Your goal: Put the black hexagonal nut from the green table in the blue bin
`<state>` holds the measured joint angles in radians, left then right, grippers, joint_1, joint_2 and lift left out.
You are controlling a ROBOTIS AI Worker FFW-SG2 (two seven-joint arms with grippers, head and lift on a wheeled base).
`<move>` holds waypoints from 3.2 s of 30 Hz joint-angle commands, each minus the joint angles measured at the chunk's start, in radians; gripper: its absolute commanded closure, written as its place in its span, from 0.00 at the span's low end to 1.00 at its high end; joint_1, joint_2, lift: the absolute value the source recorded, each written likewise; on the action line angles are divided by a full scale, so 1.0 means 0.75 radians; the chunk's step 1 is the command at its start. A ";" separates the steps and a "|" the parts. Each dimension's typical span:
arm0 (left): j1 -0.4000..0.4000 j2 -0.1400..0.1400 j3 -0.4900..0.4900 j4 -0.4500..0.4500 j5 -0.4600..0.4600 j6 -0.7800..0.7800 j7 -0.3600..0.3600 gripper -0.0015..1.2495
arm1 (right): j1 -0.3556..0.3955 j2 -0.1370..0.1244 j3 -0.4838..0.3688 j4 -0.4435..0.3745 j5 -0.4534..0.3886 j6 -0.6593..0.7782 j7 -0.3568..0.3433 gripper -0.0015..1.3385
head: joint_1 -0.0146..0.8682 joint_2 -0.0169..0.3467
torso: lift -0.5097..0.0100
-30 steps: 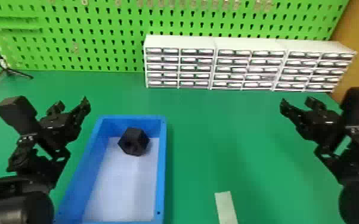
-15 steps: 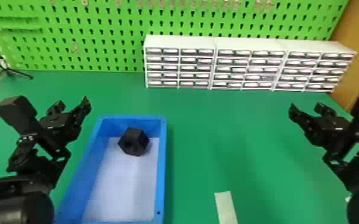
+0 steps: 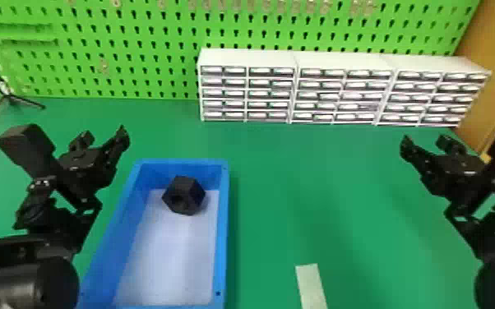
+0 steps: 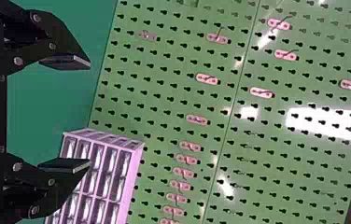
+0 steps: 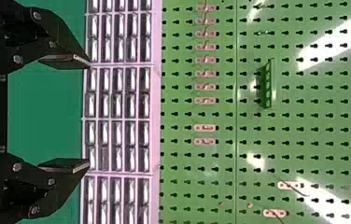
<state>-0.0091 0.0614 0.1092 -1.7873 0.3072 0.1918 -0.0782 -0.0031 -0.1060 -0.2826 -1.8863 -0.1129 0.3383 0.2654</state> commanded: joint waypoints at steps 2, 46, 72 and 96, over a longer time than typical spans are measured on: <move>0.000 0.002 0.000 -0.002 0.000 0.000 0.000 0.40 | -0.002 0.004 0.015 0.006 0.005 0.001 0.000 0.38 | 0.80 0.07 | 0.79; -0.019 0.000 -0.025 -0.008 -0.029 0.000 0.000 0.40 | 0.002 -0.024 0.050 -0.003 -0.036 -0.005 0.000 0.38 | 0.80 0.07 | 0.79; -0.037 0.000 -0.021 -0.039 -0.082 -0.016 0.000 0.40 | -0.029 -0.004 0.021 -0.003 -0.029 -0.005 0.000 0.38 | 0.80 0.07 | 0.79; -0.088 0.002 -0.113 -0.114 -0.252 0.057 0.033 0.40 | -0.025 0.086 0.021 0.100 0.001 -0.118 0.000 0.38 | 0.80 0.07 | 0.79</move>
<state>-0.0668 0.0629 0.0349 -1.8719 0.1223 0.2339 -0.0538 -0.0091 -0.0405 -0.2883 -1.8389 -0.0891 0.2870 0.2654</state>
